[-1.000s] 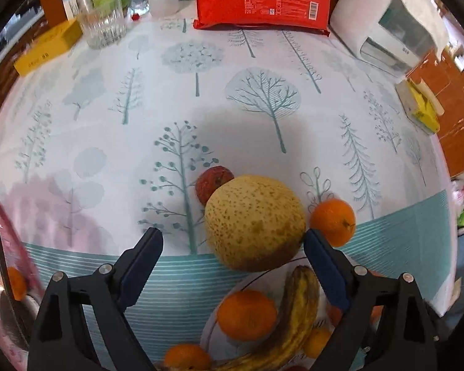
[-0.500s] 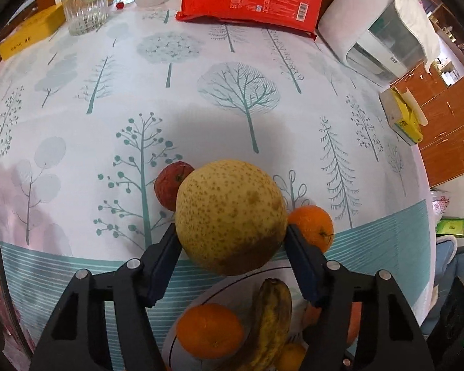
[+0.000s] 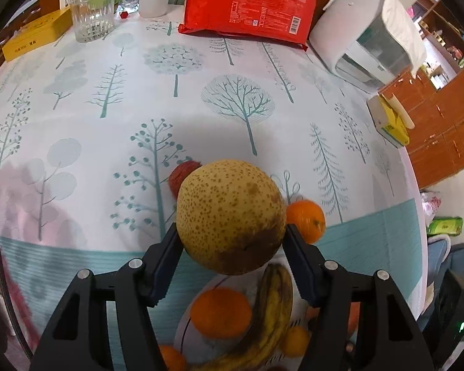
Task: Organize fruits
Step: 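Carry the pear into the pink bowl while the right gripper carries the apple there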
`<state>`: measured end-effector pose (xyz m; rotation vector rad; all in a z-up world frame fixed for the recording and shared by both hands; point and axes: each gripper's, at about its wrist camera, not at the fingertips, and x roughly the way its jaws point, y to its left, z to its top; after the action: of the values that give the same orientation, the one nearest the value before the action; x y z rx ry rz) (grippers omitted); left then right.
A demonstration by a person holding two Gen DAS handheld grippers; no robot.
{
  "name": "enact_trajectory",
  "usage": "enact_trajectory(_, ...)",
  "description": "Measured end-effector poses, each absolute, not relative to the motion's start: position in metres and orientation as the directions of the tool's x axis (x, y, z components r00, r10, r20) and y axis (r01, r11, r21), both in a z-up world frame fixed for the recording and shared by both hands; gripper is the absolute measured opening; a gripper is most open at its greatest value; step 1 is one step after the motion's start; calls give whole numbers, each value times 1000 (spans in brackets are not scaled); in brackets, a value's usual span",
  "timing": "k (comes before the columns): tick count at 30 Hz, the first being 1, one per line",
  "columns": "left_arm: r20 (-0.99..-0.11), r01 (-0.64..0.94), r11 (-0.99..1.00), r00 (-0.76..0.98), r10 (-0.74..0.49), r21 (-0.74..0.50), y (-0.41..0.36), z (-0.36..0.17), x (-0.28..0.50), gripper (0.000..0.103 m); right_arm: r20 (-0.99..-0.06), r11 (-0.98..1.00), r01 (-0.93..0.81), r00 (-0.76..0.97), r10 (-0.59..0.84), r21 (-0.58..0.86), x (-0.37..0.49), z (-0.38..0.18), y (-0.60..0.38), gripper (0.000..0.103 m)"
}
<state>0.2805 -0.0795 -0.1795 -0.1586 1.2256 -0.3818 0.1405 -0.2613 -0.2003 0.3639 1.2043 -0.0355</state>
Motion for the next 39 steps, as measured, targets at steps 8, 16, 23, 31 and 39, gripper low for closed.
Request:
enact_trajectory(8, -870, 263, 923, 335, -361, -282, -63, -153, 243, 64, -906, 955, 180, 396, 150, 237, 132, -183, -248, 66)
enact_trajectory(16, -821, 291, 920, 435, -371, -262, -37, -103, 204, 64, -878, 976, 82, 456, 145, 204, 119, -147, -221, 66)
enact_trajectory(23, -802, 248, 944, 506, -319, -219, 4, -65, 162, 64, -851, 981, -46, 491, 187, 189, 106, -118, -184, 66)
enact_trajectory(31, -827, 115, 976, 517, -220, -188, 83, -56, 124, 64, -831, 966, -197, 500, 245, 166, 99, -99, -126, 66)
enact_trajectory(39, -852, 30, 993, 510, -117, -118, 146, -62, 100, 64, -819, 945, -288, 496, 288, 158, 107, -92, -74, 66)
